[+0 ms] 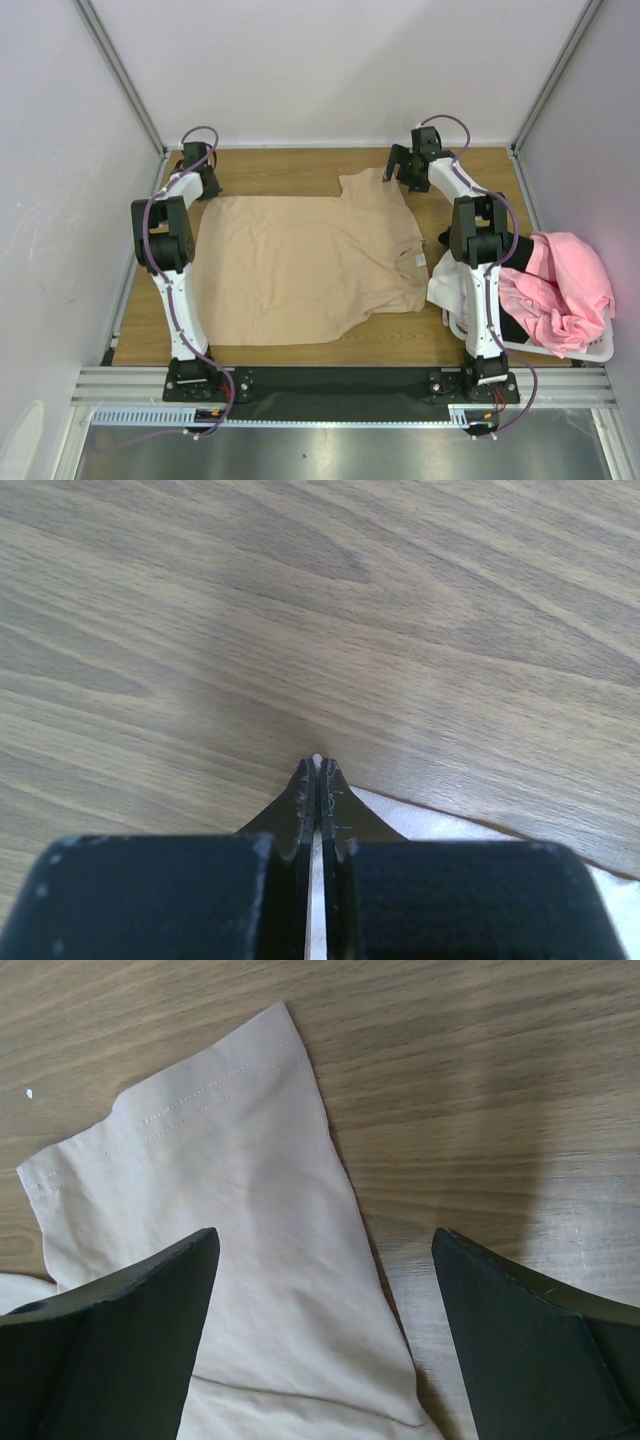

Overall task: Fold and stack the t-shirts
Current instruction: Flatten the tshirt out

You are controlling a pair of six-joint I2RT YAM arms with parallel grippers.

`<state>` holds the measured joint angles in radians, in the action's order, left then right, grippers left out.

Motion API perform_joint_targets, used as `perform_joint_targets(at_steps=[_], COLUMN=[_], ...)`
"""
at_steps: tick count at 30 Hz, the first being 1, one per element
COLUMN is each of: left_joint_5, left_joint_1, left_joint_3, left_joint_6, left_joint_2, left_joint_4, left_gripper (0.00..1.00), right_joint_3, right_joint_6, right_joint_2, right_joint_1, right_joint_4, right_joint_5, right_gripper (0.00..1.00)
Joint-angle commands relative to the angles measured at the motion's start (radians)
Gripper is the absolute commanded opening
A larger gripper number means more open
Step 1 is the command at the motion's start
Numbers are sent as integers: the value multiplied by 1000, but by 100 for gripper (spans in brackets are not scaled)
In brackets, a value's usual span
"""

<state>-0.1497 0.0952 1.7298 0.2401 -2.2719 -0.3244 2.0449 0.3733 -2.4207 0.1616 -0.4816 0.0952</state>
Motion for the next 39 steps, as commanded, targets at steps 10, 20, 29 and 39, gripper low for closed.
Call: perform_joint_targets(at_steps=[10,20,29,39], left_joint_5=[10,7,12,6], left_joint_1=[-15,-14,-15,-14], left_joint_3=[-12,-18,-18,-18], left_joint_6=[-22,-30,-33,-42], left_joint_2=[72,72,68,63], left_joint_4=[-5,-7,-7,-1], left_gripper=[0,0,0,0], right_joint_3=[37,-25,-42,-2], right_joint_6=[-120,-160,-160,-212], right_joint_2=[-24,12,-3,-43], right_joint_1=[38,64,79,124], right_joint_4=[-75,-132,-115,-143], right_joint_5=[-12,-132,-129,-190], right_gripper=[81,70,63,42])
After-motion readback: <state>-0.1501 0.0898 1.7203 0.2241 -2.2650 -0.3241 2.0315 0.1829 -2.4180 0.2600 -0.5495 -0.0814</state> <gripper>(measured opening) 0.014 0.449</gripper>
